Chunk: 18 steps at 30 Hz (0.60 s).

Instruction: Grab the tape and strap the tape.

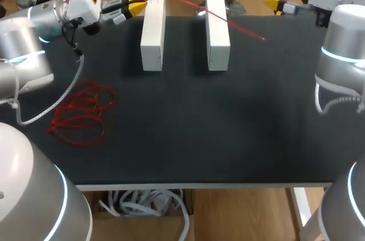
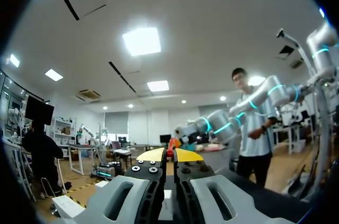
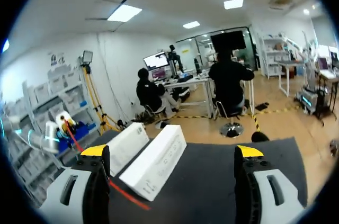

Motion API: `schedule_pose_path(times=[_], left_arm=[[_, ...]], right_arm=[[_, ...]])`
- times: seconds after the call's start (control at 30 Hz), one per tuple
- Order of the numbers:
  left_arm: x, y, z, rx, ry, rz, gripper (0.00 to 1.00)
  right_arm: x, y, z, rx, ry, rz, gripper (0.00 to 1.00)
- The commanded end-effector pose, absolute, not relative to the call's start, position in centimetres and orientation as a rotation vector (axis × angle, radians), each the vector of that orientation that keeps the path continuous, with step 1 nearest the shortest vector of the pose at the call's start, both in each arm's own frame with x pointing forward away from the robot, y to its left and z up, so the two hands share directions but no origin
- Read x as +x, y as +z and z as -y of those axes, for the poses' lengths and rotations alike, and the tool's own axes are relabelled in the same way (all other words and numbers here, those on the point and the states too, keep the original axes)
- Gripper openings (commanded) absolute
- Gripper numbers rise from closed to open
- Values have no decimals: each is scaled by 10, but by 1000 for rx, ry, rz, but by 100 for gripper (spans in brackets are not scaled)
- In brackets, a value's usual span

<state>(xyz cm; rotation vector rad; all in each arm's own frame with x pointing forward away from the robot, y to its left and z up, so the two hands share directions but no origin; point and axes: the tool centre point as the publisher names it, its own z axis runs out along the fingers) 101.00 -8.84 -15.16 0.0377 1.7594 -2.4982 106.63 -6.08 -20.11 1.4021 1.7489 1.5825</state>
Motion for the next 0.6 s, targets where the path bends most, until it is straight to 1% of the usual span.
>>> schedule_pose_path(times=[0.03, 0.4, 0.6], left_arm=[[1008, -151, 89, 33, -2494, -1758, 0], [1008, -151, 89, 33, -2494, -1758, 0], [1008, -151, 89, 33, -2494, -1758, 0]], right_arm=[[1031, -196, 60, 1809, 1788, -1367, 100], [997, -190, 46, 2168, 1966, -956, 100], [986, -191, 35, 2286, 2010, -827, 100]])
